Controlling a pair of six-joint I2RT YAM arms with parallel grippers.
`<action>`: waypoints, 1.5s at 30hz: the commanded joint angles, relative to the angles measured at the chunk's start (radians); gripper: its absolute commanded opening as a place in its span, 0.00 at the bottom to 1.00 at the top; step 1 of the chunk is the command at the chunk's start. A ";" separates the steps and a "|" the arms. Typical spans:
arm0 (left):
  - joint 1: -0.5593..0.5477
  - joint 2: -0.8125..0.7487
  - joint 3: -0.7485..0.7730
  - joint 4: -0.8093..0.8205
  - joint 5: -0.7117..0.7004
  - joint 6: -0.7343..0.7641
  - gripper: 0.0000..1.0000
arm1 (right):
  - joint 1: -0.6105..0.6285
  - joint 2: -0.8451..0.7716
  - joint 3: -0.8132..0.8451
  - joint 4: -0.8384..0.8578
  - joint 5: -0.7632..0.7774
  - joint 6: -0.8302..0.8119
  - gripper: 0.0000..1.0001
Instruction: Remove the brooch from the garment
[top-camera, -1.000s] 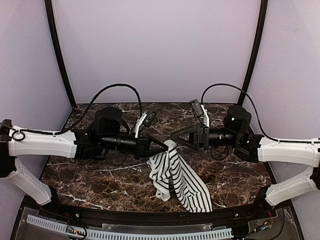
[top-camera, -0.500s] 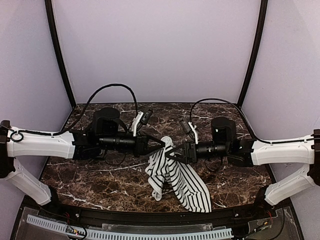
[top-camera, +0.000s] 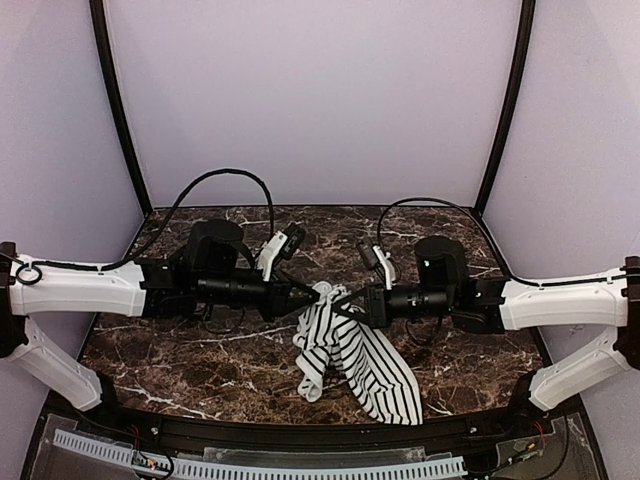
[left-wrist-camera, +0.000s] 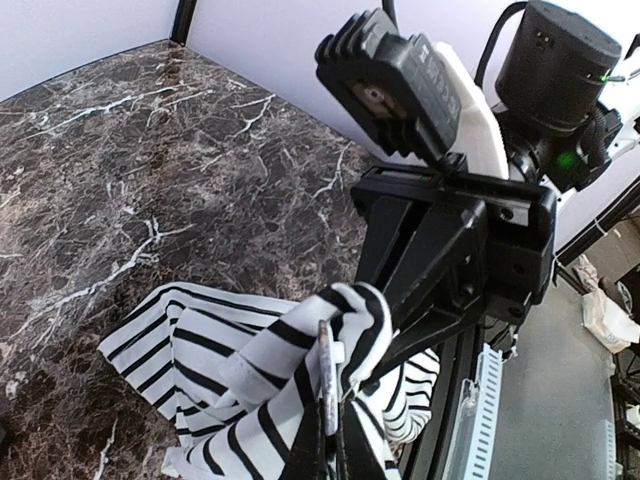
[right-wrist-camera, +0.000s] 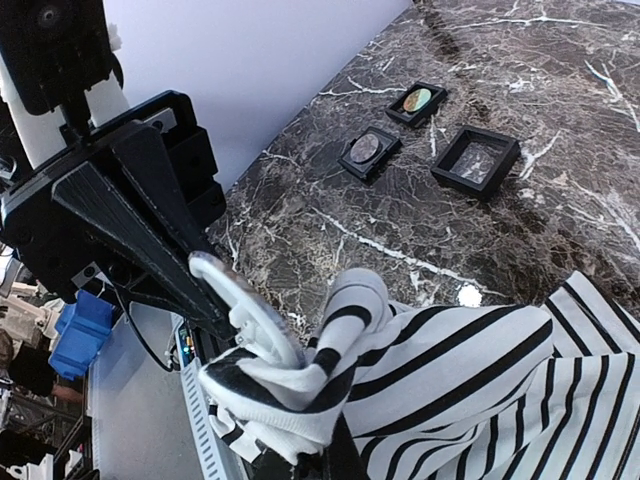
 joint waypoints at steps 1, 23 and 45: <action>0.007 -0.021 0.030 -0.125 -0.050 0.083 0.01 | 0.002 -0.039 0.024 -0.012 0.078 0.006 0.00; 0.093 -0.114 -0.060 0.064 0.062 -0.147 0.01 | -0.158 -0.130 0.170 -0.492 0.530 -0.045 0.67; 0.091 0.013 -0.083 0.524 0.488 -0.389 0.01 | 0.007 -0.223 -0.047 0.182 -0.110 -0.047 0.75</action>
